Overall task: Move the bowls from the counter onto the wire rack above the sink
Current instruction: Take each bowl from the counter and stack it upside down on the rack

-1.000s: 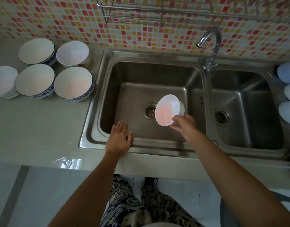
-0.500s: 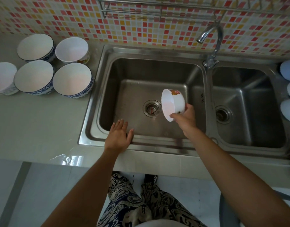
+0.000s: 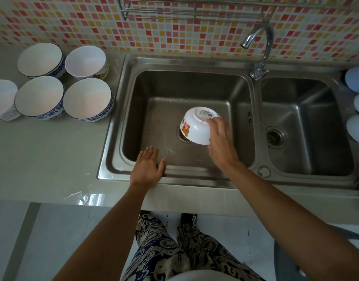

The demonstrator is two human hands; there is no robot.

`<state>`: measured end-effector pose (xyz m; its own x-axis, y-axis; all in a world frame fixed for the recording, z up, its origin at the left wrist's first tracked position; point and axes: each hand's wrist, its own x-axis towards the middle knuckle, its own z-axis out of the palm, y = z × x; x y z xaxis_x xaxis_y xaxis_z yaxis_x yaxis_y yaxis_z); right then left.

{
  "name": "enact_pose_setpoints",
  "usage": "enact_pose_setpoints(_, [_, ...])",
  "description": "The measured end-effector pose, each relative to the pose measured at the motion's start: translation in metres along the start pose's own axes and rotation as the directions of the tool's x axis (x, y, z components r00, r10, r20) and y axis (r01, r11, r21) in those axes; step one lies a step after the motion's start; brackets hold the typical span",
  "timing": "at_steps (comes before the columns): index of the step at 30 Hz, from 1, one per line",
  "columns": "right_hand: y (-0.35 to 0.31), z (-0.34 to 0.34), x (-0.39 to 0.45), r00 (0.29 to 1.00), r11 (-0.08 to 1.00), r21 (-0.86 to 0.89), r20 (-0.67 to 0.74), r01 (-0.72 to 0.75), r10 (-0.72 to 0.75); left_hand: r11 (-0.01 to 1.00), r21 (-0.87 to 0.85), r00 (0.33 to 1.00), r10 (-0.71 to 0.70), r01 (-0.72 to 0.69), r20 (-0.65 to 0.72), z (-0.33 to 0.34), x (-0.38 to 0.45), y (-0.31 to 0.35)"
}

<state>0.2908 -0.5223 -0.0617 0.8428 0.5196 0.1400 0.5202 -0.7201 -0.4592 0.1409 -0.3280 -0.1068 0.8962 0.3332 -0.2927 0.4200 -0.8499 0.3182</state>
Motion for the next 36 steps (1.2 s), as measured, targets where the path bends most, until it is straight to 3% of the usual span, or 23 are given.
enact_pose_setpoints(3, [-0.001, 0.002, -0.004, 1.000, 0.995, -0.092, 0.003, 0.029, -0.029, 1.000, 0.004, 1.000, 0.009, -0.009, -0.006, 0.001, 0.001, -0.001])
enact_pose_setpoints(6, [-0.003, 0.004, -0.007, 1.000, 0.999, -0.050, 0.000, -0.021, 0.021, 1.000, -0.001, 1.000, 0.021, -0.021, -0.023, 0.003, 0.000, -0.002])
enact_pose_setpoints(10, [-0.018, -0.001, -0.006, 0.940, 0.911, 0.256, -0.019, -0.324, 0.339, 0.999, -0.044, 0.999, 0.020, -0.021, -0.026, 0.000, 0.000, 0.000])
enact_pose_setpoints(13, [-0.024, -0.010, -0.002, 0.818, 0.701, 0.485, 0.054, -0.522, 0.572, 0.997, -0.054, 0.998, 0.058, -0.060, -0.034, -0.012, 0.000, 0.004])
enact_pose_setpoints(15, [-0.026, -0.019, 0.001, 0.711, 0.441, 0.664, 0.199, -0.604, 0.674, 0.992, -0.030, 0.989, 0.122, -0.125, -0.079, -0.027, 0.007, 0.008])
enact_pose_setpoints(18, [-0.030, -0.041, 0.004, 0.615, 0.145, 0.752, 0.395, -0.643, 0.682, 0.974, 0.006, 0.948, 0.224, -0.228, -0.227, -0.065, 0.026, 0.020])
enact_pose_setpoints(22, [-0.042, -0.076, 0.010, 0.649, 0.053, 0.800, 0.444, -0.598, 0.617, 0.939, 0.026, 0.835, 0.318, -0.343, -0.448, -0.135, 0.055, 0.045])
enact_pose_setpoints(26, [-0.051, -0.108, 0.020, 0.689, 0.082, 0.846, 0.369, -0.527, 0.624, 0.898, 0.121, 0.678, 0.402, -0.422, -0.616, -0.199, 0.073, 0.077])
enact_pose_setpoints(29, [-0.057, -0.132, 0.028, 0.723, 0.081, 0.877, 0.334, -0.473, 0.605, 0.857, 0.216, 0.577, 0.481, -0.467, -0.660, -0.237, 0.080, 0.096])
enact_pose_setpoints(31, [-0.061, -0.150, 0.033, 0.749, 0.087, 0.896, 0.308, -0.436, 0.587, 0.856, 0.283, 0.574, 0.504, -0.434, -0.645, -0.255, 0.087, 0.106])
enact_pose_setpoints(36, [-0.074, -0.197, 0.054, 0.812, 0.105, 0.941, 0.216, -0.320, 0.542, 0.864, 0.397, 0.675, 0.495, -0.311, -0.548, -0.277, 0.113, 0.117])
